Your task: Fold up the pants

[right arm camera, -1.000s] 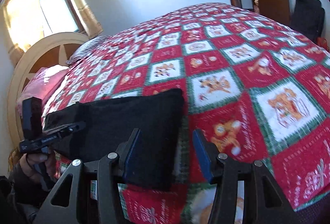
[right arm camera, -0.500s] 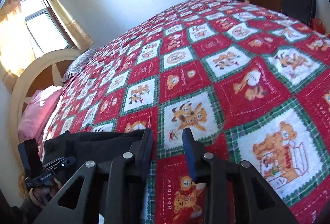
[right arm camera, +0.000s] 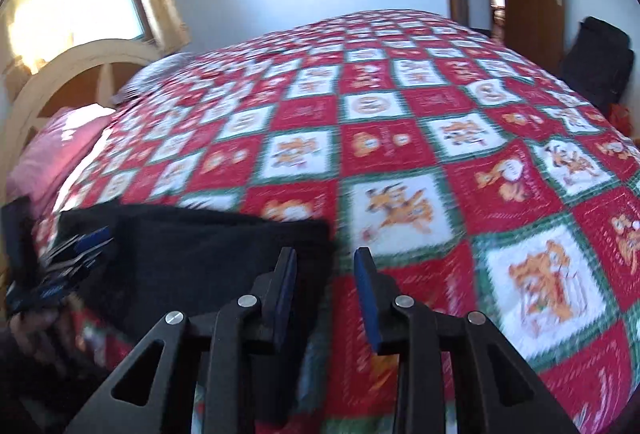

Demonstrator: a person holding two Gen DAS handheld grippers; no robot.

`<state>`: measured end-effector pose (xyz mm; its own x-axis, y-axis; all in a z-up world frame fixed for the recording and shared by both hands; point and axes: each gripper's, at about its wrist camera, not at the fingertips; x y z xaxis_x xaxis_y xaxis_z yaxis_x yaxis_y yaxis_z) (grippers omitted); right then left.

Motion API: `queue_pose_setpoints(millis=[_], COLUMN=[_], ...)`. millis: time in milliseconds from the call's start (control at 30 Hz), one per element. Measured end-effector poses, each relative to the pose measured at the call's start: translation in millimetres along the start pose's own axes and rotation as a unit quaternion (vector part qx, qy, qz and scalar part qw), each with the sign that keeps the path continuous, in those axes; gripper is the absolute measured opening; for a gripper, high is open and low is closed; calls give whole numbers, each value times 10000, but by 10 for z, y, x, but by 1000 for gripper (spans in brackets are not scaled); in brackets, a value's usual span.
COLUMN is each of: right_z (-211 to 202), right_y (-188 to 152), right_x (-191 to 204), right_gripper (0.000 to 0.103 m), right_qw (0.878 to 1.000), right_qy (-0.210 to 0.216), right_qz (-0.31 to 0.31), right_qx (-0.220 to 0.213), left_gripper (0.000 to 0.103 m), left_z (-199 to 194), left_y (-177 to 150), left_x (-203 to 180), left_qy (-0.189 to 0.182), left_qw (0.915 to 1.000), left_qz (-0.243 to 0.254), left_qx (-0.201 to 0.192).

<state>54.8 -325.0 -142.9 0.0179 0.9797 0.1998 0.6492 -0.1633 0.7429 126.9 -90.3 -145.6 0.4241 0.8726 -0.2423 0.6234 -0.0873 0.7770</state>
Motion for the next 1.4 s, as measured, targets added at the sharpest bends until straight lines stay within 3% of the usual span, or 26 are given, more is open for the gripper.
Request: queue_pose_setpoints(millis=[133, 233, 300, 467, 567, 700, 833, 900, 1033, 1200, 1300, 1400], right_z=[-127, -108, -166, -214, -73, -205, -129, 25, 451, 945, 847, 667], right_y=[-416, -678, -653, -567, -609, -533, -327, -247, -143, -221, -201, -182], right_x=[319, 507, 542, 478, 494, 725, 1119, 1340, 1689, 1888, 1928, 1960], right_gripper=[32, 32, 32, 32, 33, 33, 36, 39, 39, 40, 40, 40], right_qw=[9942, 9882, 9881, 9919, 9906, 9905, 9883, 9865, 9852, 9828, 9841, 9860], right_qy=[712, 455, 413, 600, 300, 187, 690, 744, 832, 566, 489, 735], right_qz=[-522, -1173, -1273, -752, -806, -1178, -1329, -1450, -1480, -1655, -1624, -1475], right_qx=[612, 872, 755, 834, 1067, 683, 283, 143, 235, 597, 531, 244], left_gripper=[66, 69, 69, 70, 71, 72, 76, 76, 80, 84, 84, 84], left_z=[64, 70, 69, 73, 54, -76, -143, -163, -250, -327, -352, -386], left_y=[-26, -44, -54, -74, -77, -58, -61, -66, -92, -123, -139, -141], left_x=[87, 59, 58, 84, 49, 119, 228, 274, 367, 499, 555, 599], left_qy=[12, 56, 65, -11, 37, 150, 289, 345, 618, 799, 844, 871], left_qw=[9999, 10000, 10000, 10000, 10000, 9998, 9993, 9991, 9977, 9962, 9957, 9953], left_qz=[-136, -13, 17, -2, 78, -48, -194, -211, -161, -241, -293, -343], left_qx=[91, 67, 45, -6, -2, -91, -142, -137, -207, -239, -228, -241])
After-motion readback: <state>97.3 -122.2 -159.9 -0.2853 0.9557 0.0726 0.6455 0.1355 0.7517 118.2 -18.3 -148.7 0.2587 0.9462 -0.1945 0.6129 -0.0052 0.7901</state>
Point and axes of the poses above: each gripper's, at about its wrist camera, not at the fingertips, and z roughly the way its jaws point, x to its left, y to its top, and after that the axes turned 5 degrees about -x, right-handed
